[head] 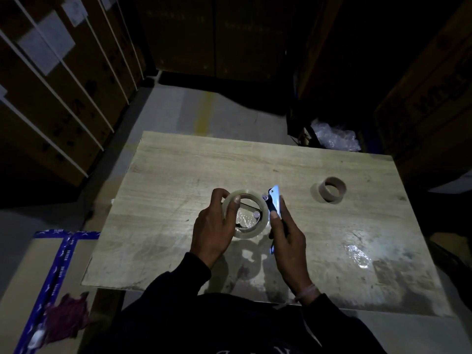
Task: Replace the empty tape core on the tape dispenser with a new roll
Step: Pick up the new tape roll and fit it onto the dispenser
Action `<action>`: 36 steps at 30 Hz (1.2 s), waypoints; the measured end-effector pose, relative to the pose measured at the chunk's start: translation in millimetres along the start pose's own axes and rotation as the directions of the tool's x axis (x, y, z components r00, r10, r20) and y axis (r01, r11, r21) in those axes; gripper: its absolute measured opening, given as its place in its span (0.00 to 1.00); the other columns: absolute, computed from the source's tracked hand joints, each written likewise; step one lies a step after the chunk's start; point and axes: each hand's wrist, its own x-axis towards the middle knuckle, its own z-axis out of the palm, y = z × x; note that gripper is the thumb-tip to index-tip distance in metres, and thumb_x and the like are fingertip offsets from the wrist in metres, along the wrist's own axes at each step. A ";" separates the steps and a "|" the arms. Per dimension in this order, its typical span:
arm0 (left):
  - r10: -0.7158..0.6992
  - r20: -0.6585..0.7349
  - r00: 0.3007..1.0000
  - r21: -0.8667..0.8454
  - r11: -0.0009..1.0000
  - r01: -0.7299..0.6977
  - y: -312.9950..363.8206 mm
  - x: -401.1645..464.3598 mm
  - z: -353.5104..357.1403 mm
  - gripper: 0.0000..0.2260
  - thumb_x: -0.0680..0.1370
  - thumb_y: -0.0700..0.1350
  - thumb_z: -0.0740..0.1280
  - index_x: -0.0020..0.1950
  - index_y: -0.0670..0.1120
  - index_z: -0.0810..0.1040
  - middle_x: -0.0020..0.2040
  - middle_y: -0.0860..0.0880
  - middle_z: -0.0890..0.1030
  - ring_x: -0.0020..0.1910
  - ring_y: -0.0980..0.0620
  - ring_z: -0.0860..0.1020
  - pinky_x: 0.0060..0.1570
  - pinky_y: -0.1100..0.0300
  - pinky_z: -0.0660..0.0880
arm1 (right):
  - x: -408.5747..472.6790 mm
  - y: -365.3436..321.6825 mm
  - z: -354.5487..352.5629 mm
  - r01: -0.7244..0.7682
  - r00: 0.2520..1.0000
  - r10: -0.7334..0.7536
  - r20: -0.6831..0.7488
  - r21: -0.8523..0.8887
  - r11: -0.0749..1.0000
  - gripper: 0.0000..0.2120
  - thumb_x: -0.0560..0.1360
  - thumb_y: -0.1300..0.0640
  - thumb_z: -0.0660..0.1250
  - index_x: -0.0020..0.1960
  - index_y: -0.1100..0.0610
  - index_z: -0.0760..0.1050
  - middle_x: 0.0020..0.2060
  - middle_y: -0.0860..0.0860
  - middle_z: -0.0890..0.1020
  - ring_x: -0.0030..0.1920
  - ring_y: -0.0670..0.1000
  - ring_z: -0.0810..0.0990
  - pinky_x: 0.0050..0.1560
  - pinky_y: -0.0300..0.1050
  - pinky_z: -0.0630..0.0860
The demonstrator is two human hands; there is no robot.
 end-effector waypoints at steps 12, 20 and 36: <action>-0.011 0.072 0.997 -0.104 0.994 0.019 2.0 3.8 -8.5 0.13 0.85 0.63 0.59 0.58 0.54 0.67 0.36 0.44 0.85 0.35 0.47 0.82 0.39 0.46 0.78 | -4.8 -12.0 -2.2 0.038 0.999 -0.038 0.016 0.027 0.999 0.24 0.88 0.53 0.63 0.82 0.40 0.68 0.46 0.42 0.80 0.36 0.41 0.75 0.40 0.43 0.78; -0.125 -0.057 0.991 -0.209 0.972 0.111 7.4 -12.0 6.5 0.15 0.85 0.63 0.56 0.61 0.53 0.69 0.39 0.48 0.85 0.40 0.50 0.84 0.44 0.49 0.78 | -3.3 -12.0 4.3 0.041 0.998 -0.041 -0.046 -0.006 0.999 0.25 0.86 0.47 0.65 0.82 0.36 0.67 0.38 0.49 0.80 0.32 0.44 0.71 0.37 0.55 0.78; -0.260 -0.033 0.965 -0.499 0.841 0.209 13.5 -27.7 20.6 0.14 0.84 0.62 0.59 0.60 0.53 0.72 0.51 0.53 0.85 0.46 0.59 0.83 0.48 0.57 0.76 | -3.9 -20.7 8.0 0.012 0.999 -0.009 -0.053 0.057 0.998 0.28 0.81 0.36 0.59 0.81 0.32 0.65 0.58 0.41 0.82 0.53 0.46 0.77 0.60 0.69 0.83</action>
